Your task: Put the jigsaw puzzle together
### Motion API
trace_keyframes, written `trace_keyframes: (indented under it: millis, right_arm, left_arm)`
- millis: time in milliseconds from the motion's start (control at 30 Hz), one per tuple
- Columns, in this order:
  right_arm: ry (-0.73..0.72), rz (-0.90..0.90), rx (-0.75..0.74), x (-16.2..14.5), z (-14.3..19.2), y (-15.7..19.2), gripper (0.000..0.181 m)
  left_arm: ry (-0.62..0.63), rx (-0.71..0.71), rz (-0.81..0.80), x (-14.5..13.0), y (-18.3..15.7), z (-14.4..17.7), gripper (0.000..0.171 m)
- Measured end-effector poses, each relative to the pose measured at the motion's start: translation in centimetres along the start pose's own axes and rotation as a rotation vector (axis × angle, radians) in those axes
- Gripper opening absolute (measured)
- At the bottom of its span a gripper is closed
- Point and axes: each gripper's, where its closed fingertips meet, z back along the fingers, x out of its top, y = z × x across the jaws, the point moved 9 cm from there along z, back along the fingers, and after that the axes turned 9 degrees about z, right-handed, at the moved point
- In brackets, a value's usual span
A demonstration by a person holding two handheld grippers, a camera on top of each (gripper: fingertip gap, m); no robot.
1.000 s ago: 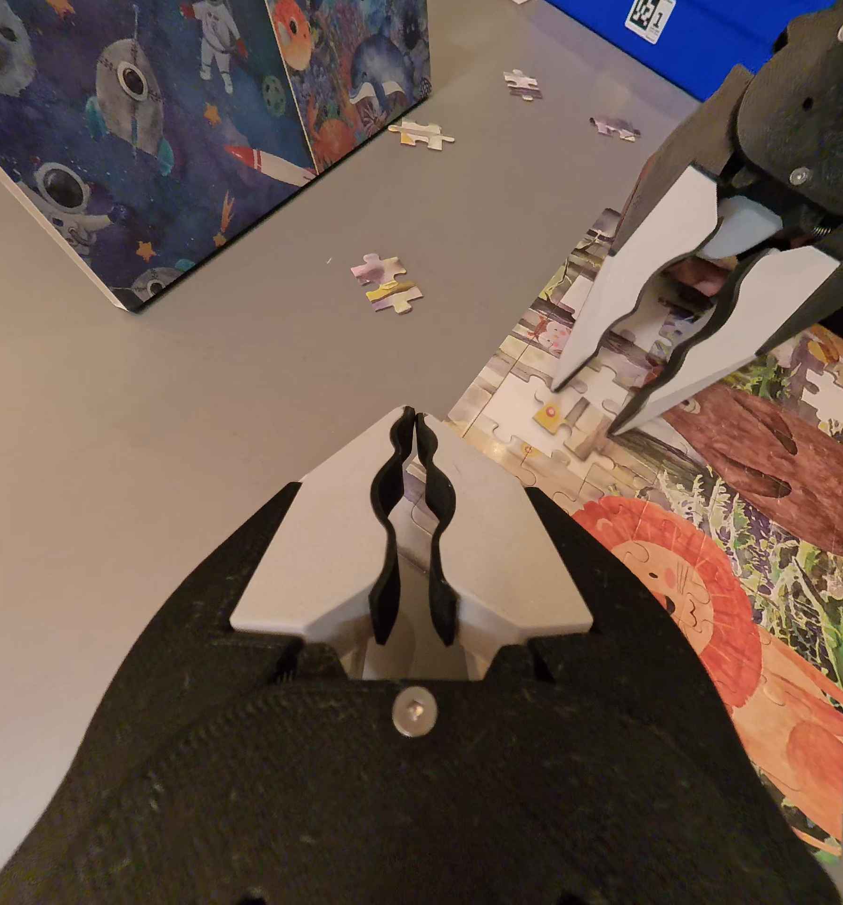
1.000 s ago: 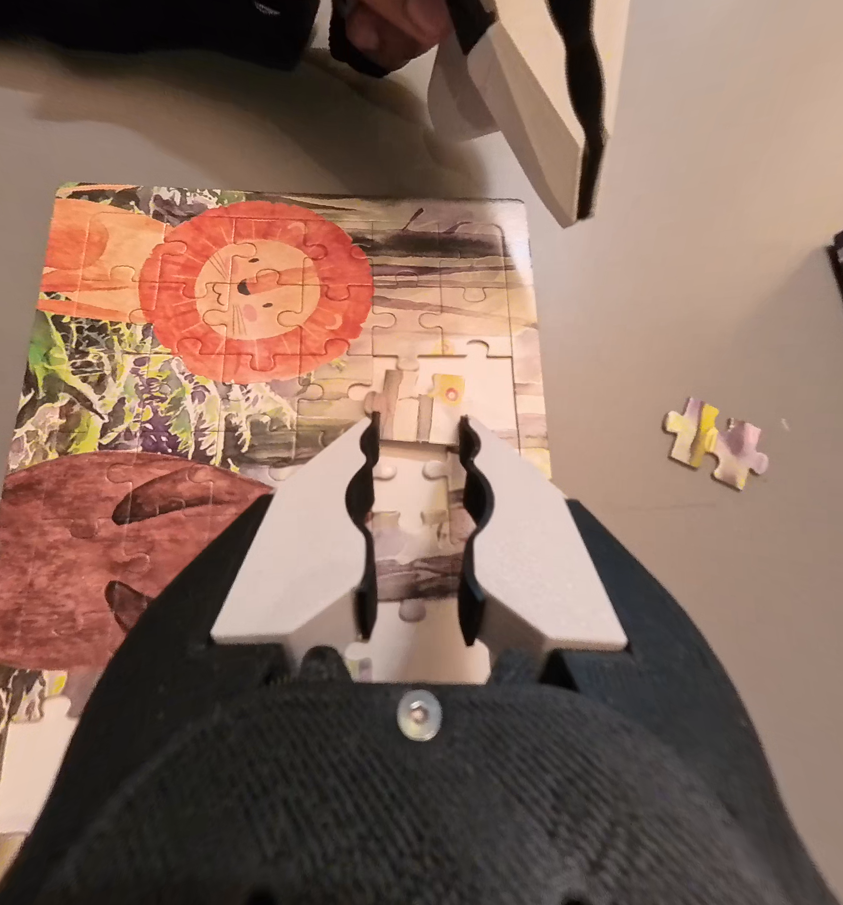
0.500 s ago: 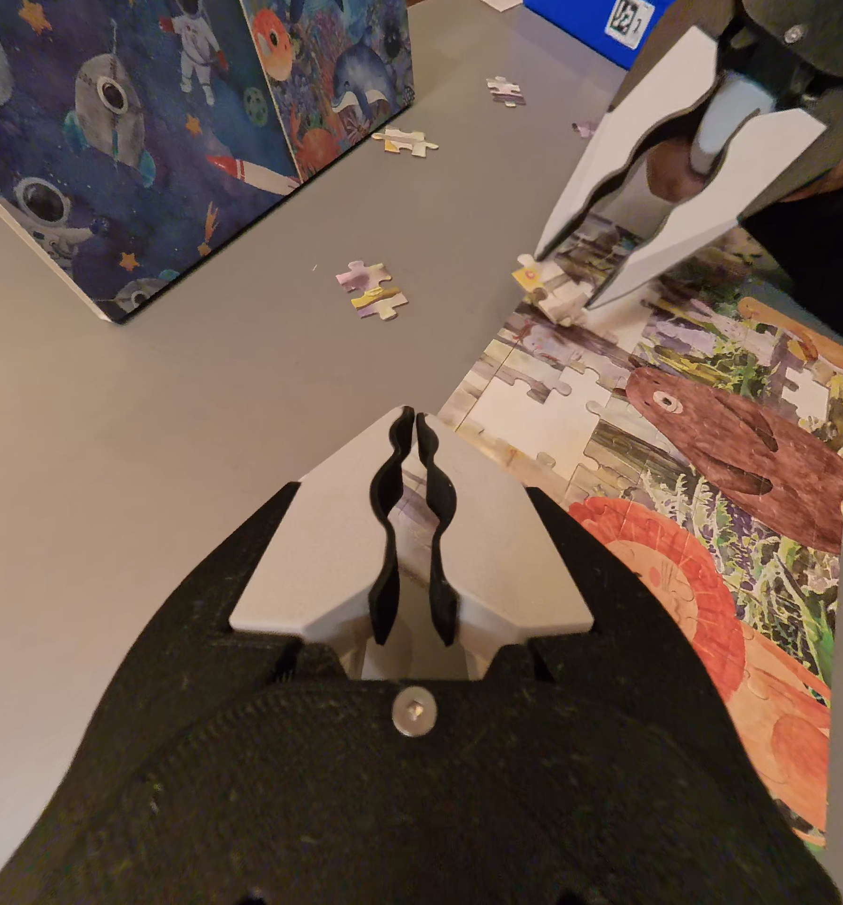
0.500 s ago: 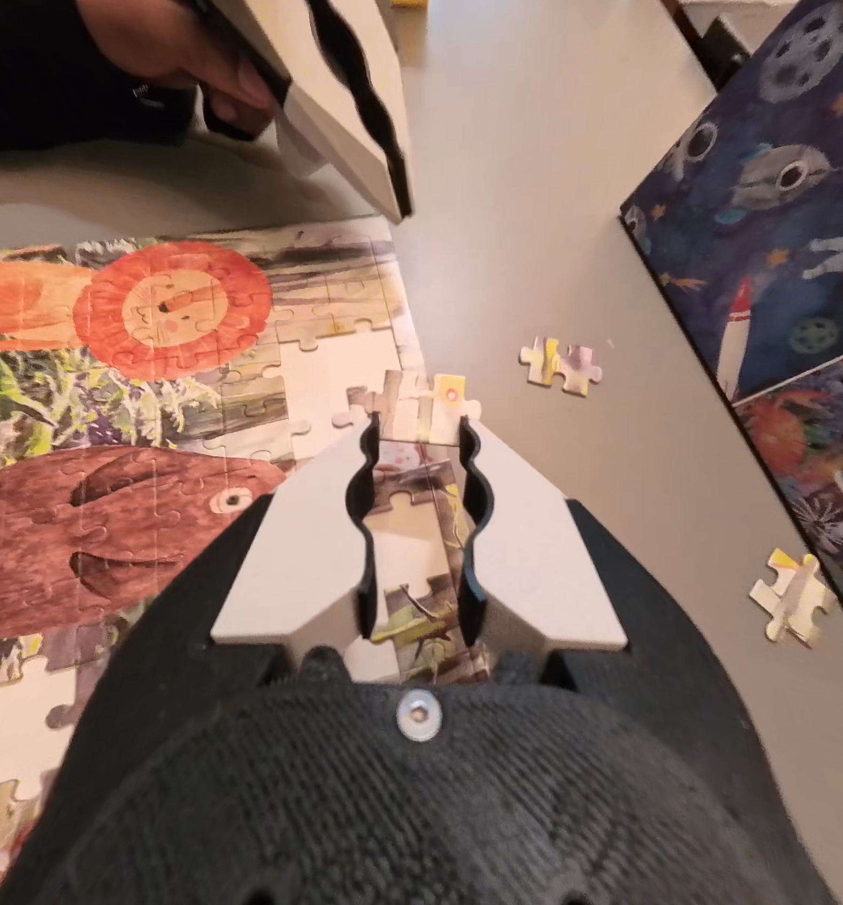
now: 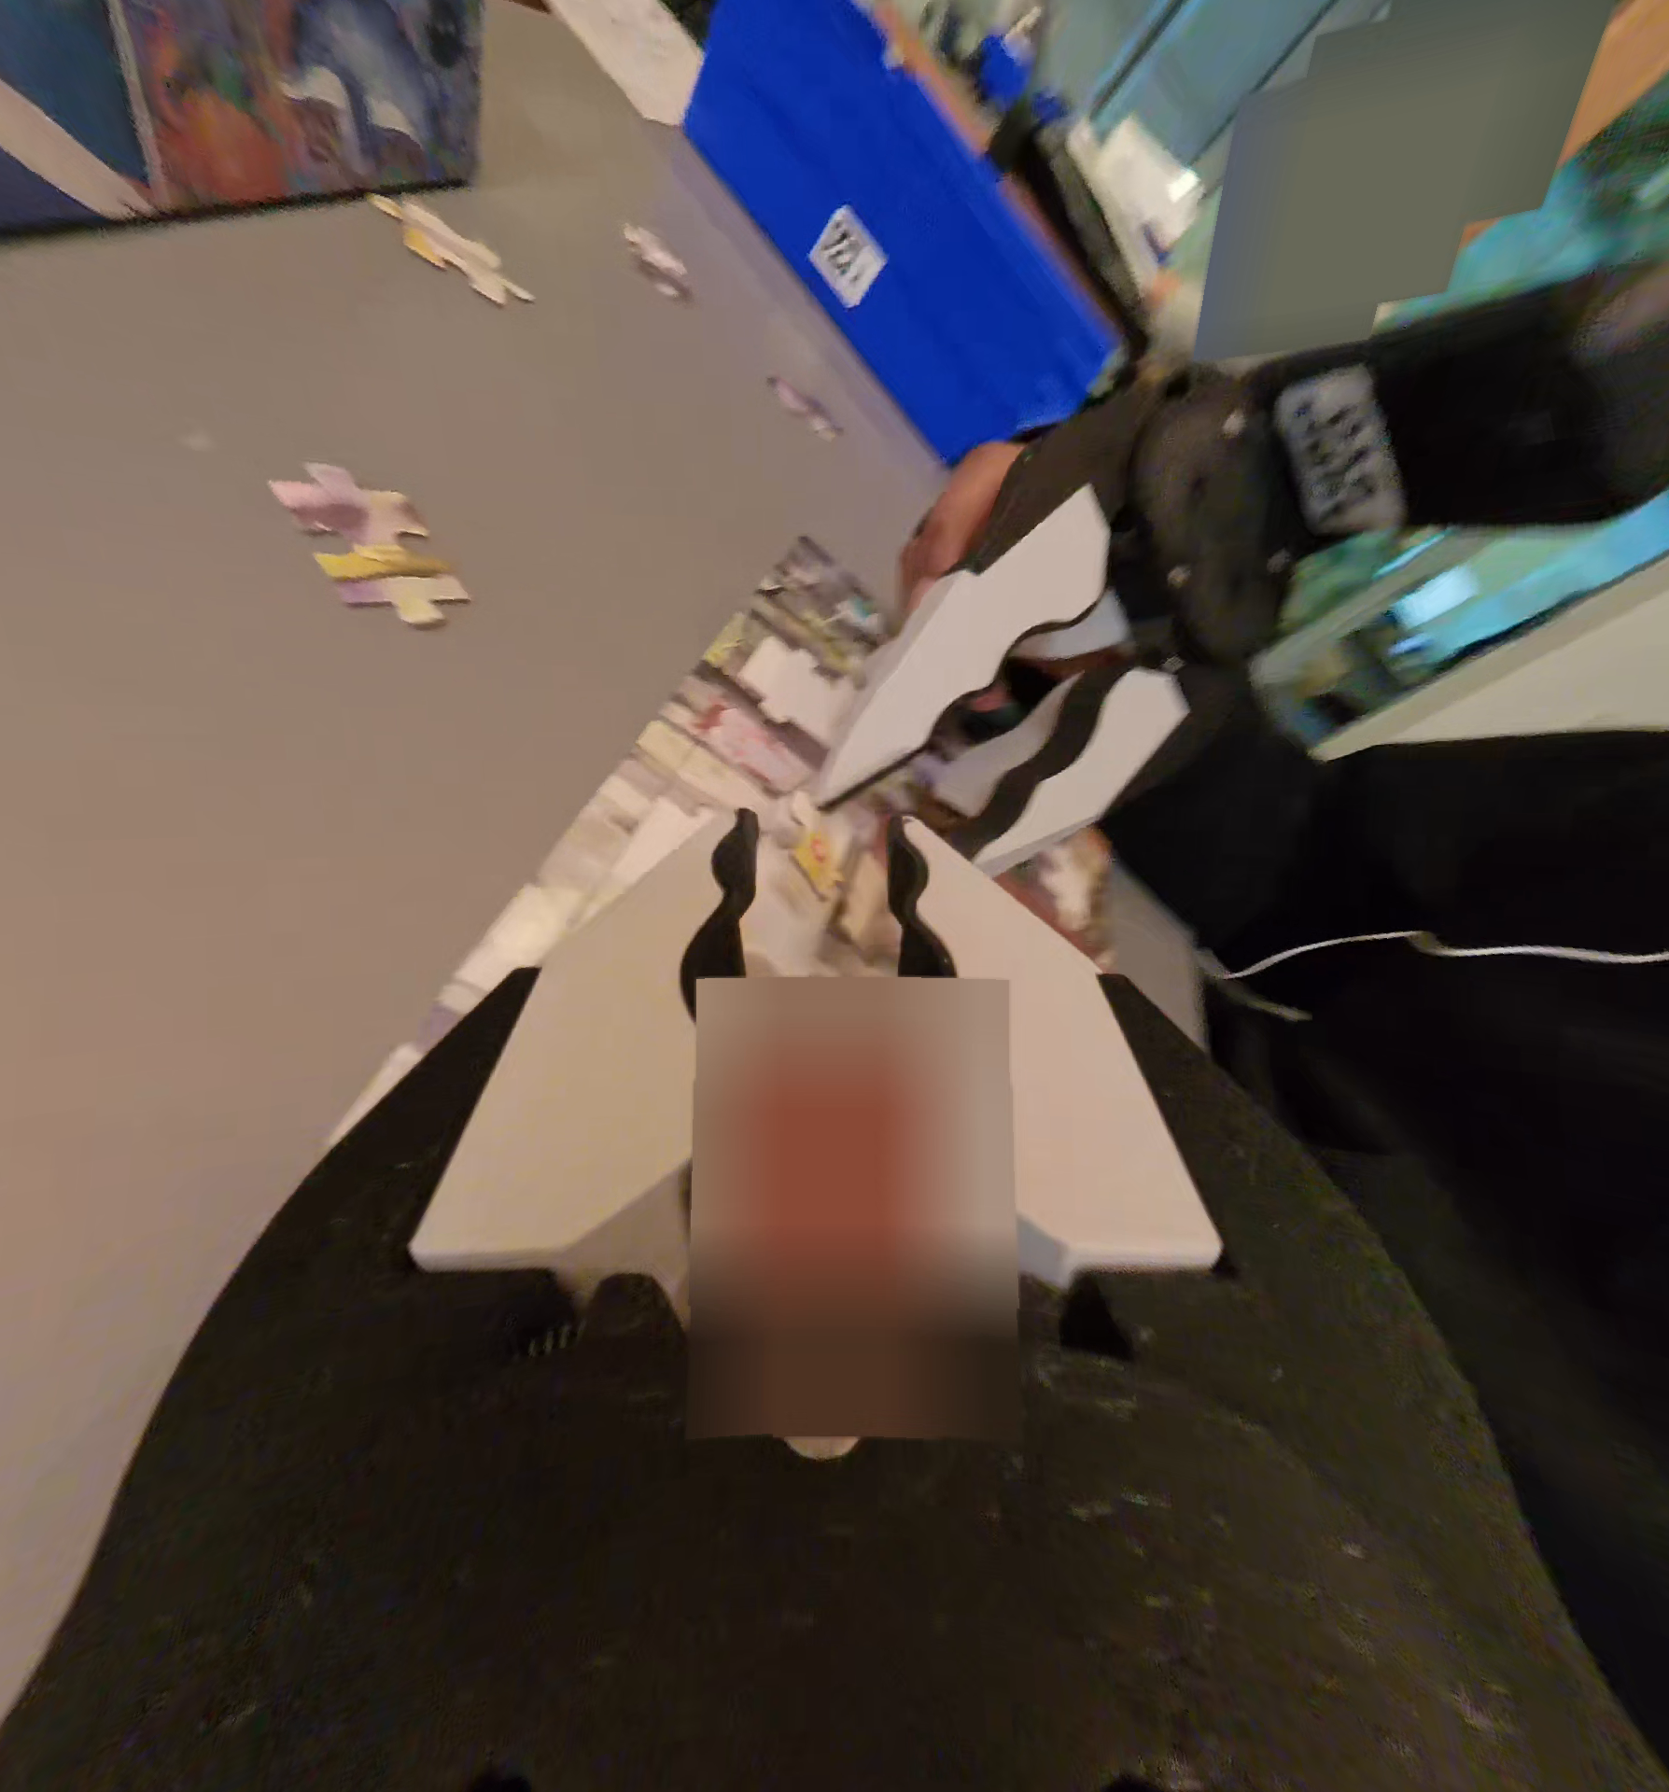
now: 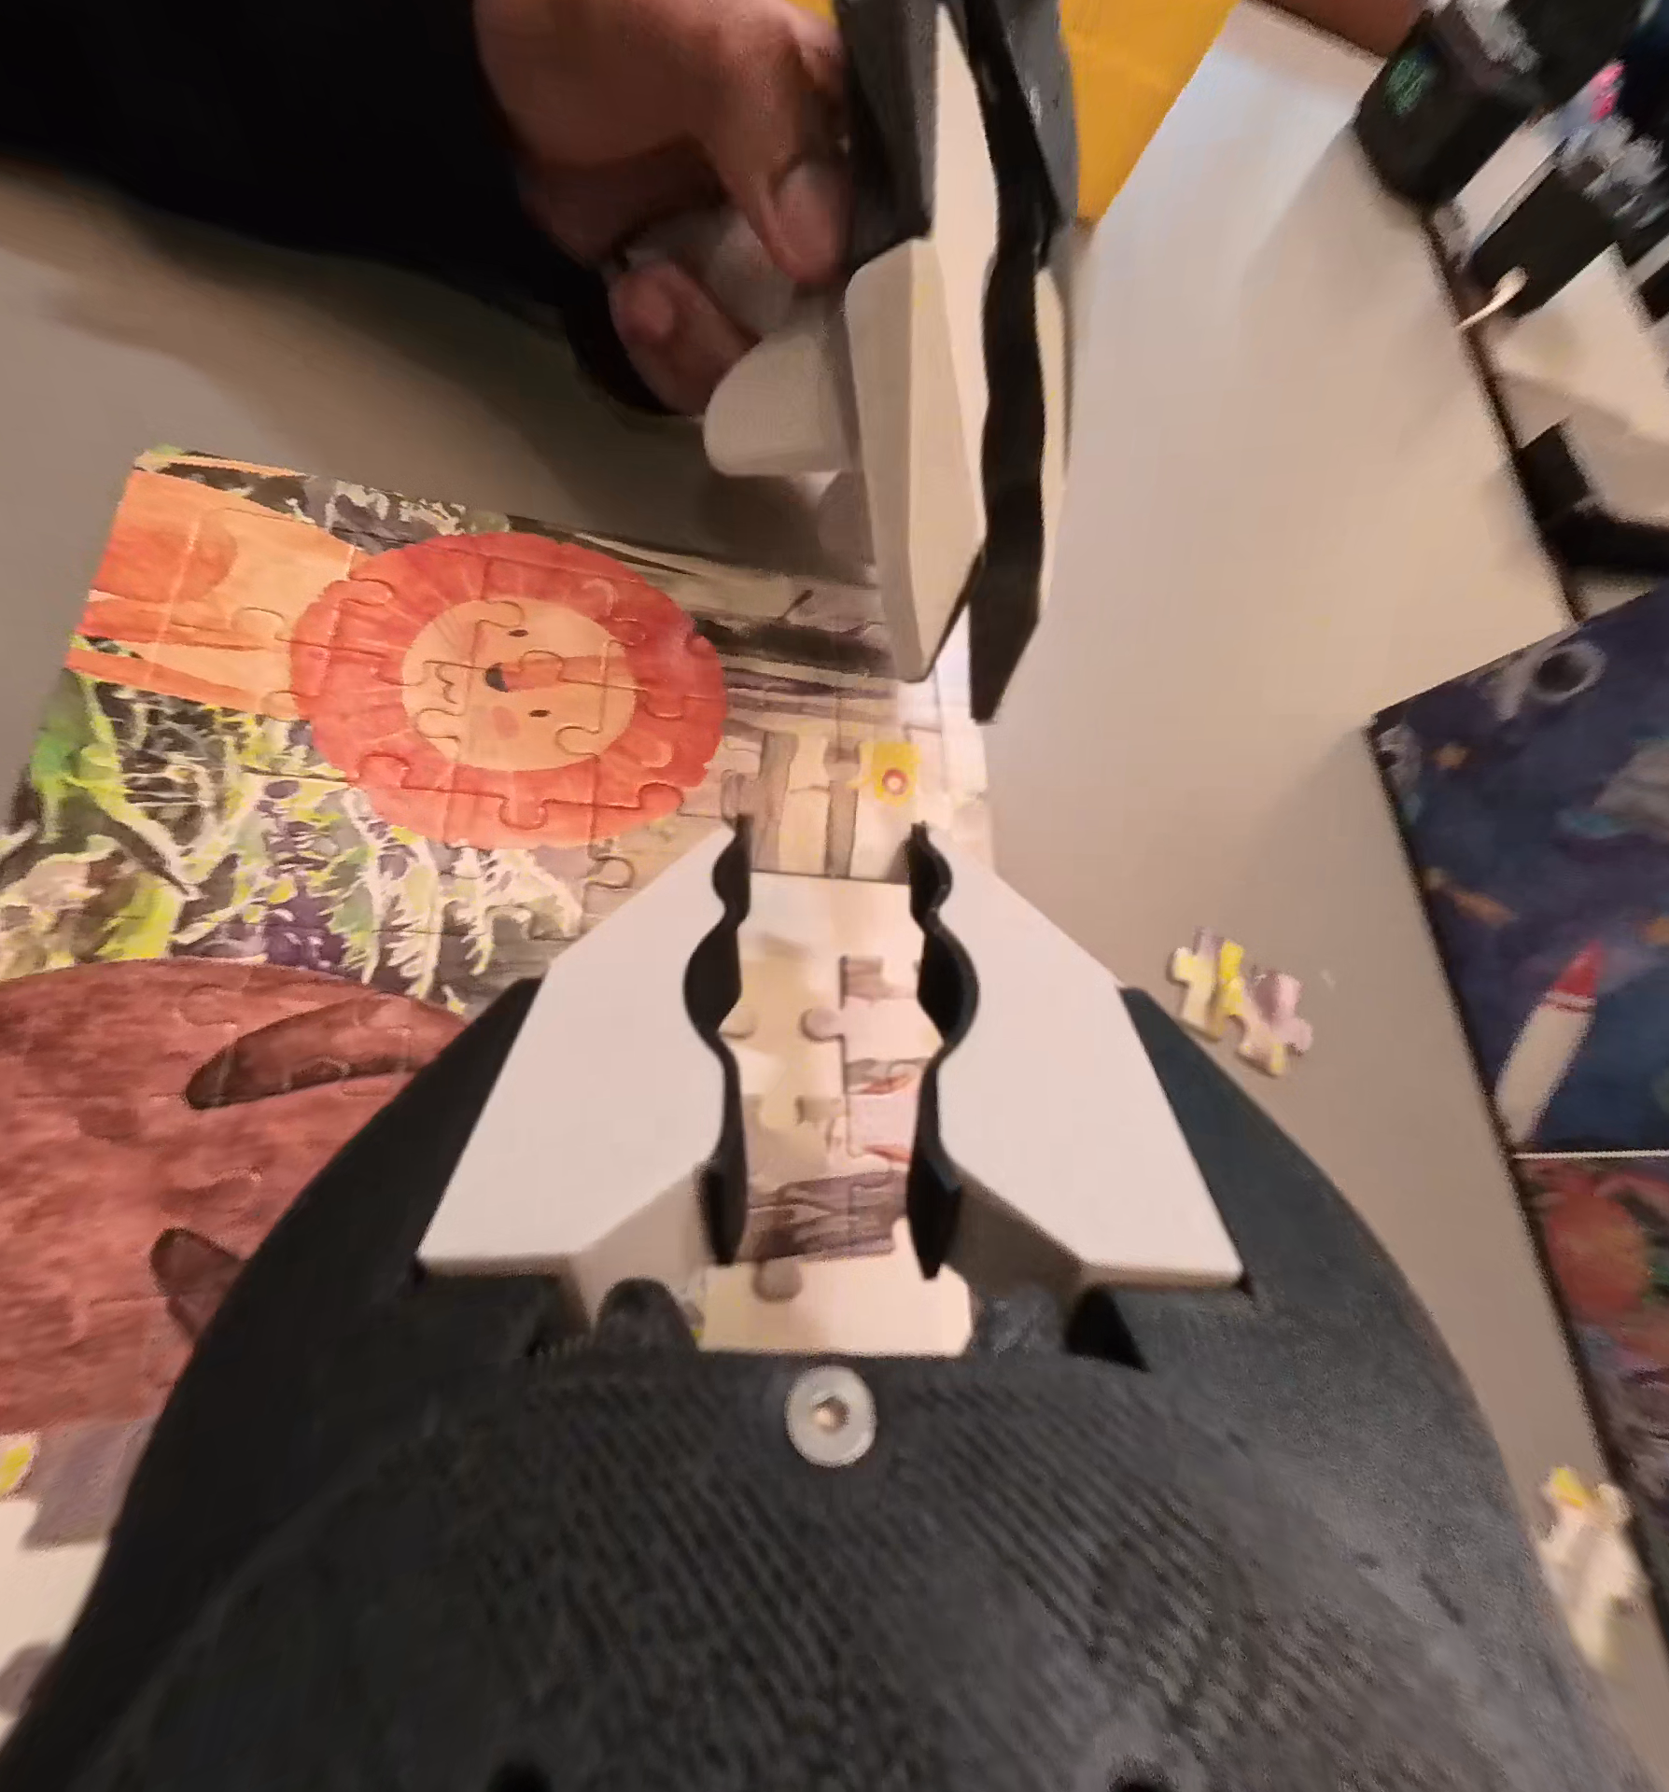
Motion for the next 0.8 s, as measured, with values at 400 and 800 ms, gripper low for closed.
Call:
trace_keyframes:
  millis: [400, 800]
  right_arm:
    - [-0.055, 0.084, -0.187, 1.4, 0.5, -0.4, 0.037]
    - [-0.067, -0.363, -0.359, 1.7, -1.1, -2.3, 0.060]
  left_arm:
    - [-0.018, -0.199, 0.177, -0.2, 0.2, -0.5, 0.000]
    - [-0.326, -0.240, 0.238, 1.1, 0.1, 0.8, 0.000]
